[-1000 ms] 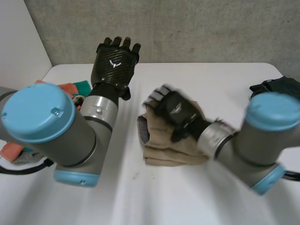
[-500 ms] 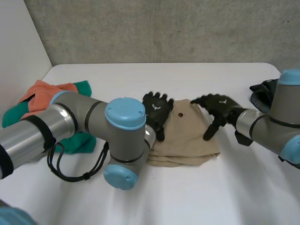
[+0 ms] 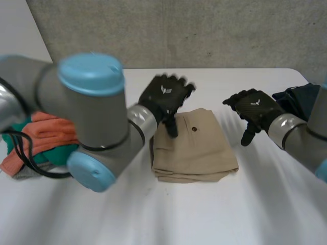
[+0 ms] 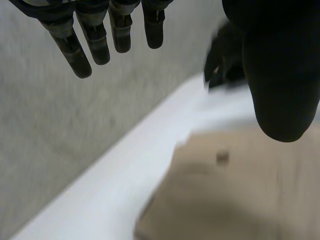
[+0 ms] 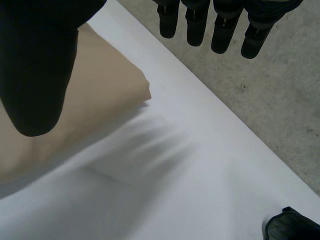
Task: Fold the laundry.
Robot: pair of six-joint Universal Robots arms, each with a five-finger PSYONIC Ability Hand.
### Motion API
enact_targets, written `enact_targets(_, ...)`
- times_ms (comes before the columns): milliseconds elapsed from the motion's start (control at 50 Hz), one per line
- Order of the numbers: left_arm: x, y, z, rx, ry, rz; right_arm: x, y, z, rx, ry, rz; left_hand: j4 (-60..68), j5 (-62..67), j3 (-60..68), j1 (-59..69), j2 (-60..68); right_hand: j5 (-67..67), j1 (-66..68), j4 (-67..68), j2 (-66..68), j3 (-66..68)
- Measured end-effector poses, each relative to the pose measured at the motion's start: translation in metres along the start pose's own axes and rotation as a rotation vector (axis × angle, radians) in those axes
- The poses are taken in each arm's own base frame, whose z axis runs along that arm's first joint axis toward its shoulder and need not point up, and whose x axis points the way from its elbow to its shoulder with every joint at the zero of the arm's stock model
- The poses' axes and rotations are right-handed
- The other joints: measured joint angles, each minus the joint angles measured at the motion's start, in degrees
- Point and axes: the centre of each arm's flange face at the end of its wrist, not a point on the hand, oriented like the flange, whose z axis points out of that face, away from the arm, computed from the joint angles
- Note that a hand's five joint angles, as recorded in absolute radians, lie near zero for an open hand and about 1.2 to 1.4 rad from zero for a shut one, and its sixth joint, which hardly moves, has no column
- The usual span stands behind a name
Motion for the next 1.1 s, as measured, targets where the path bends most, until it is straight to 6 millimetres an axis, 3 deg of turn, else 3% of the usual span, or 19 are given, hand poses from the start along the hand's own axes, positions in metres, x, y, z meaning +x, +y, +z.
enact_targets(40, -0.002, -0.011, -0.004, 0.037, 0.029, -0.017, -0.006, 0.002, -0.006, 0.009, -0.003, -0.009, 0.0, 0.01, 0.0, 0.0, 0.0, 0.0, 0.0, 0.0, 0.0, 0.0)
enact_targets(180, -0.01, -0.045, -0.023, 0.147, 0.228, -0.124, -0.066, 0.025, -0.039, 0.074, -0.153, -0.061, 0.14, 0.01, 0.0, 0.11, 0.1, 0.0, 0.0, 0.0, 0.0, 0.0)
enact_targets(260, -0.014, -0.052, -0.03, 0.157, 0.29, -0.167, -0.088, 0.037, -0.047, 0.119, -0.202, -0.084, 0.14, 0.0, 0.0, 0.21, 0.11, 0.0, 0.0, 0.0, 0.0, 0.0)
enact_targets(360, -0.014, -0.051, -0.032, 0.148, 0.307, -0.191, -0.1, 0.047, -0.042, 0.162, -0.211, -0.105, 0.14, -0.02, 0.0, 0.21, 0.11, 0.0, 0.0, 0.0, 0.0, 0.0)
enact_targets(580, -0.011, -0.042, -0.028, 0.128, 0.297, -0.196, -0.099, 0.061, -0.012, 0.201, -0.132, -0.134, 0.15, 0.02, 0.0, 0.21, 0.11, 0.0, 0.0, 0.0, 0.0, 0.0)
enact_targets(780, -0.01, -0.033, -0.024, 0.103, 0.289, -0.2, -0.097, 0.058, 0.009, 0.248, -0.077, -0.143, 0.16, 0.23, 0.15, 0.21, 0.12, 0.11, 0.2, 0.13, 0.16, 0.12)
enact_targets(840, -0.009, -0.033, -0.024, 0.105, 0.288, -0.199, -0.097, 0.058, 0.014, 0.253, -0.077, -0.14, 0.16, 0.24, 0.15, 0.21, 0.12, 7.07, 8.19, 7.76, 9.47, 7.73)
enact_targets(960, -0.01, -0.034, -0.025, 0.111, 0.287, -0.197, -0.095, 0.051, 0.024, 0.281, -0.074, -0.126, 0.16, 0.22, 0.15, 0.21, 0.12, 39.62, 39.39, 46.79, 49.48, 47.4)
enact_targets(1020, -0.01, -0.035, -0.025, 0.114, 0.287, -0.196, -0.091, 0.042, 0.031, 0.311, -0.068, -0.088, 0.17, 0.22, 0.15, 0.21, 0.14, 47.16, 44.88, 55.13, 54.76, 53.21)
enact_targets(1100, -0.011, -0.036, -0.025, 0.118, 0.285, -0.195, -0.081, 0.029, 0.038, 0.348, -0.057, -0.021, 0.22, 0.22, 0.15, 0.21, 0.23, 48.34, 44.91, 55.41, 54.76, 53.21)
